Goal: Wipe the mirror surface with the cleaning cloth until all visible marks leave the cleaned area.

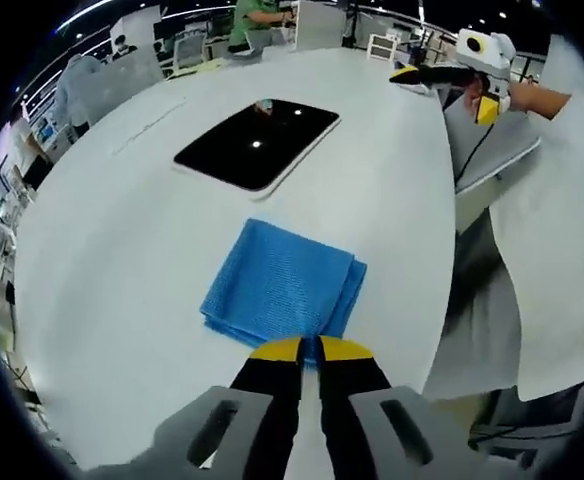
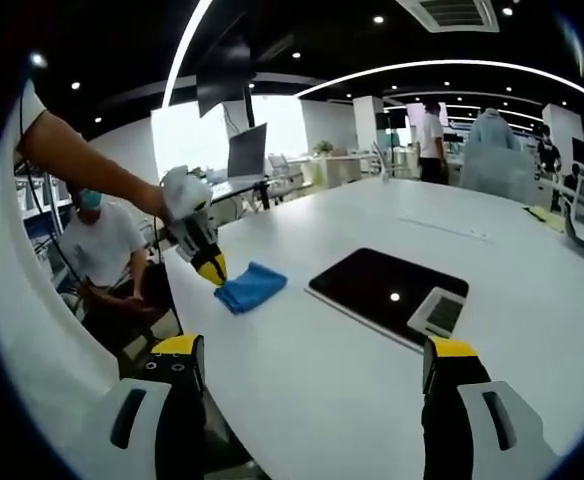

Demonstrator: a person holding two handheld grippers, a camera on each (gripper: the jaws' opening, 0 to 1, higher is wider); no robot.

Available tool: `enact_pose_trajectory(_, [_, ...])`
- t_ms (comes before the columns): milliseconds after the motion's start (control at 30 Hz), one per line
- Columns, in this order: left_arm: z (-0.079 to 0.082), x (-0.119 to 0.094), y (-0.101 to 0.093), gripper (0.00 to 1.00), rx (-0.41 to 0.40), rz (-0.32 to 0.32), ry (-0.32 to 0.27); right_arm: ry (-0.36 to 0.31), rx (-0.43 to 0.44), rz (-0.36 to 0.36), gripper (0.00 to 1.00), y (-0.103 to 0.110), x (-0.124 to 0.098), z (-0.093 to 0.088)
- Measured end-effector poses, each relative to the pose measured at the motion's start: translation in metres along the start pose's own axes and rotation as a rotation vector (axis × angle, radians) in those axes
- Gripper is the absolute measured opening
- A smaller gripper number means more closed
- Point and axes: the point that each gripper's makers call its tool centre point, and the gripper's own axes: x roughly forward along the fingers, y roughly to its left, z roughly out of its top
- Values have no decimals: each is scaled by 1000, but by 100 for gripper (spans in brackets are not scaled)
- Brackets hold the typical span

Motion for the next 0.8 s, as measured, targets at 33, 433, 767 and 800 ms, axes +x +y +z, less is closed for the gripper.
enact_pose_trajectory(33, [-1,2,0,10,3,2,0,0,-2,-1,90,0,0,0])
enact_pose_trajectory(433, [19,-5,6,25,-28,24,-89,0,-3,-8,90,2,-4,-1])
enact_pose_trajectory(767, [35,9,27,23,-16,129,-91,4,-7,-22,90,-1,-10,-2])
enact_pose_trajectory(800, [35,11,27,23,-12,132,-87,3,-4,-25,90,-2,-11,-3])
